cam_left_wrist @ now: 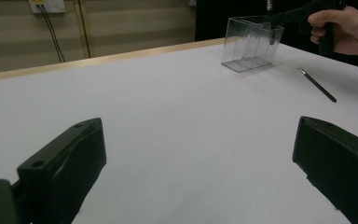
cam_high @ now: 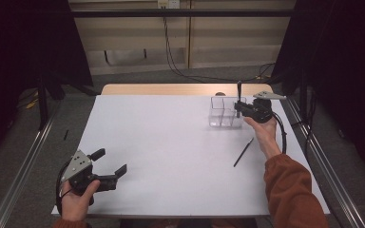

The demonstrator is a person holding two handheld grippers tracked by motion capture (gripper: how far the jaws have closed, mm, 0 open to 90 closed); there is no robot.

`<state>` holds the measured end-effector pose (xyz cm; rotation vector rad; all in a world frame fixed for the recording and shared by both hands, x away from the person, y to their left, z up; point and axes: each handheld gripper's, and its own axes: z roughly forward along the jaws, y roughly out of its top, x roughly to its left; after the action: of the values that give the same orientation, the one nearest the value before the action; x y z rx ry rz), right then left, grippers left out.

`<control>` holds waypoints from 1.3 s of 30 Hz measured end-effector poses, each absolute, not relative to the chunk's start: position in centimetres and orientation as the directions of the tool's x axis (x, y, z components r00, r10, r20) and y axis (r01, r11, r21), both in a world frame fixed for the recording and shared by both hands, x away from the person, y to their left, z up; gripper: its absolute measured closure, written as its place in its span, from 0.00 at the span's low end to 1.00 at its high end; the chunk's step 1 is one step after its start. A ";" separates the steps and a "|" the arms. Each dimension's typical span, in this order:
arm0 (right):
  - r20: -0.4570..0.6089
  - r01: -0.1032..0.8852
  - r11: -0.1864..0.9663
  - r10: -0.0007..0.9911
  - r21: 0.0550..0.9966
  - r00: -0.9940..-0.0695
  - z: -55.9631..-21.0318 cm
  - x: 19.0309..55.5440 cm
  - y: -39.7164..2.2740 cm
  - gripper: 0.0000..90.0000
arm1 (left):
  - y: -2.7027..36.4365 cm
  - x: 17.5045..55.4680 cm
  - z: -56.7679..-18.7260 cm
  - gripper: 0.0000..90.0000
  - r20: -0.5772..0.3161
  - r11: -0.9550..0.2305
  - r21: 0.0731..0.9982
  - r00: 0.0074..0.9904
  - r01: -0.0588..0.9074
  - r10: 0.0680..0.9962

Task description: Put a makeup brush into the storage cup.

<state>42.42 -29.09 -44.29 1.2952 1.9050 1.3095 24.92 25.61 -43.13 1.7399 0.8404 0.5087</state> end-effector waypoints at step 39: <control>0.126 0.356 0.054 0.878 0.933 -0.462 -42.6 38.6 -29.2 0.20 | 25.7 24.8 -43.0 0.03 -0.067 -0.160 0.947 0.655 0.280 0.753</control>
<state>38.56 -29.24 -42.63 1.2327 1.8513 1.4073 24.85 25.72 -43.05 1.7323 0.8401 0.5169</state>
